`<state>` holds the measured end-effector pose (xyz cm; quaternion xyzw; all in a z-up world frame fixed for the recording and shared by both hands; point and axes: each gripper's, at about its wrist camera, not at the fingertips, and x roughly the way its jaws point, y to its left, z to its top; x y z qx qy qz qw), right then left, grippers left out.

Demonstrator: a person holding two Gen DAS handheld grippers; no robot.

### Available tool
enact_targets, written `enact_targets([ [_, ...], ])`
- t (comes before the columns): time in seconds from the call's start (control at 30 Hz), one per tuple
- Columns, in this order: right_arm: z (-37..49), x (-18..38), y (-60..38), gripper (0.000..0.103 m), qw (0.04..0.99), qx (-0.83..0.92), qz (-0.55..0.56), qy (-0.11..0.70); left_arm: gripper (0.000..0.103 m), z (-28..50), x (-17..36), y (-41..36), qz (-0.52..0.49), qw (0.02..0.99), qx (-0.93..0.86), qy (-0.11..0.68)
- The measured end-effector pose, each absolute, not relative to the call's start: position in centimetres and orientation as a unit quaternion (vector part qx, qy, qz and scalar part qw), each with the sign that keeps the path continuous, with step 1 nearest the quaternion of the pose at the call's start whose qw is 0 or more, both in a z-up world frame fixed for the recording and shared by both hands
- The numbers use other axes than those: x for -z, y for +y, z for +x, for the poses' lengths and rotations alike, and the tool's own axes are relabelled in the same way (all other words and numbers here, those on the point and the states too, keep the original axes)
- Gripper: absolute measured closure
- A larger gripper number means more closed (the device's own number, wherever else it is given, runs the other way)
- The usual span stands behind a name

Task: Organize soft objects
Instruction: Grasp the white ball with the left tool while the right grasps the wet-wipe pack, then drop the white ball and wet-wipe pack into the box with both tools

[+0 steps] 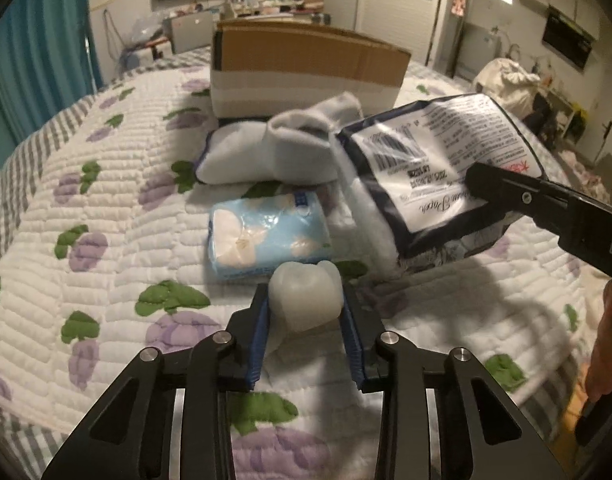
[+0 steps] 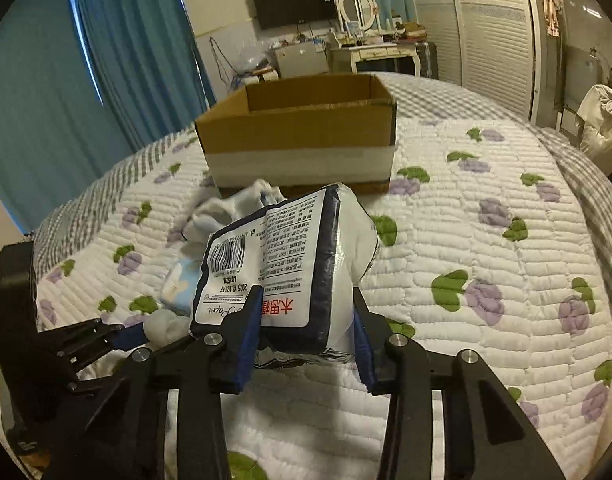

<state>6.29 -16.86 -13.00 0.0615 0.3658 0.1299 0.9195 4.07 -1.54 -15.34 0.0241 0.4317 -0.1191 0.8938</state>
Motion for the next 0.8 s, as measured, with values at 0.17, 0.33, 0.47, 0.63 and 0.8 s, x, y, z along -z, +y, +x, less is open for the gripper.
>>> enact_targets([
  [0.17,5.1,11.0,-17.4,0.063,0.926,-0.126,0.067,0.349,0.071,2.8,12.7,-1.6,0.027,0.904,0.128,0.407],
  [0.33,4.6,8.1,-18.0,0.063,0.938,-0.113,0.063,0.323,0.071,2.6,9.3,-1.5,0.039,0.914,0.127,0.383],
  [0.47,5.2,5.6,-18.6,0.063,0.946,-0.104,0.06,0.3,0.071,3.6,6.4,-0.7,0.03,0.923,0.125,0.363],
  [0.63,7.3,2.6,-18.6,0.063,0.955,-0.102,0.048,0.275,0.071,6.0,3.1,0.1,0.027,0.935,0.12,0.333],
  [0.8,10.8,-0.4,-17.9,0.063,0.963,-0.103,0.032,0.248,0.071,10.1,0.4,0.3,0.024,0.945,0.115,0.306],
])
